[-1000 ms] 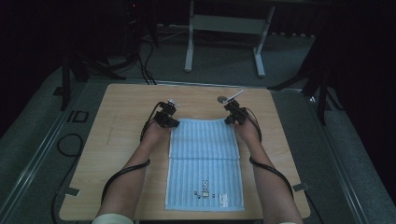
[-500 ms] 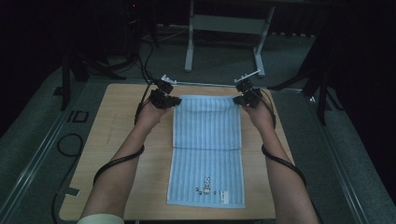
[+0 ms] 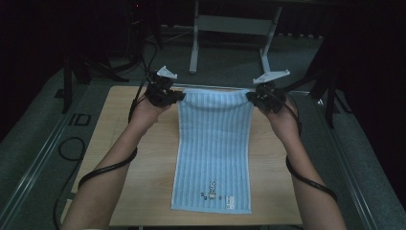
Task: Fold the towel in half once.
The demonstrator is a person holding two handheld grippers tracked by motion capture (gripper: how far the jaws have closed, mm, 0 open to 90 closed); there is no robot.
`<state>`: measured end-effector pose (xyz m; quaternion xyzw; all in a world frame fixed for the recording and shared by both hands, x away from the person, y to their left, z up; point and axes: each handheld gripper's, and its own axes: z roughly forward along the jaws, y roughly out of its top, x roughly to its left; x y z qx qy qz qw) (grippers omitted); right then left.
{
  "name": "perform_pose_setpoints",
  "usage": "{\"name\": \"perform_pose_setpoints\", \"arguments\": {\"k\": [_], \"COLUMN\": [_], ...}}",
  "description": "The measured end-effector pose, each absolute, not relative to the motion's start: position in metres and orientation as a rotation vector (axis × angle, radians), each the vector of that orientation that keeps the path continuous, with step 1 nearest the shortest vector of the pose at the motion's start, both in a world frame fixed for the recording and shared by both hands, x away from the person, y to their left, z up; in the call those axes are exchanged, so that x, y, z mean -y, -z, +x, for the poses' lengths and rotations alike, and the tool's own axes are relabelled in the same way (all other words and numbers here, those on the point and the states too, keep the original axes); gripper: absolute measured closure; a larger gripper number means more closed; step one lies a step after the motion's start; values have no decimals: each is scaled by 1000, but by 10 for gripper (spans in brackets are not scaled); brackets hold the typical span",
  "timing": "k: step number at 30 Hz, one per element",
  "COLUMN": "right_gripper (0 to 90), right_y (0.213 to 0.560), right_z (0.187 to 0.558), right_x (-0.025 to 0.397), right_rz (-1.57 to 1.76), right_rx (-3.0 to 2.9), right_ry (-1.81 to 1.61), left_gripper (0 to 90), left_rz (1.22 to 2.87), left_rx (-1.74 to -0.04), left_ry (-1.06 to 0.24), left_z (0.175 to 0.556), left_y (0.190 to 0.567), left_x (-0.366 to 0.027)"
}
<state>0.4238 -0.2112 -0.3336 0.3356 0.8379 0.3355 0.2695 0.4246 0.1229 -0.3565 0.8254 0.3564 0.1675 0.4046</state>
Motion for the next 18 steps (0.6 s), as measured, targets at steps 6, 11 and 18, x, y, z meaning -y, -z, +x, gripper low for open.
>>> {"name": "perform_pose_setpoints", "arguments": {"k": [6, 11, 18], "right_gripper": [874, 874, 874], "right_y": [376, 423, 480], "right_z": [376, 340, 312], "right_x": [222, 234, 235], "right_rz": [872, 916, 956], "right_rx": [-2312, -2379, -2483], "right_ry": [-947, -1000, -966], "left_gripper": [851, 851, 851], "left_rz": [2111, 2150, 2250], "left_rx": [-828, -809, -835], "left_ry": [-296, -197, -71], "left_z": [382, 348, 322], "left_y": [391, 432, 488], "left_x": [-127, -130, -127]}}
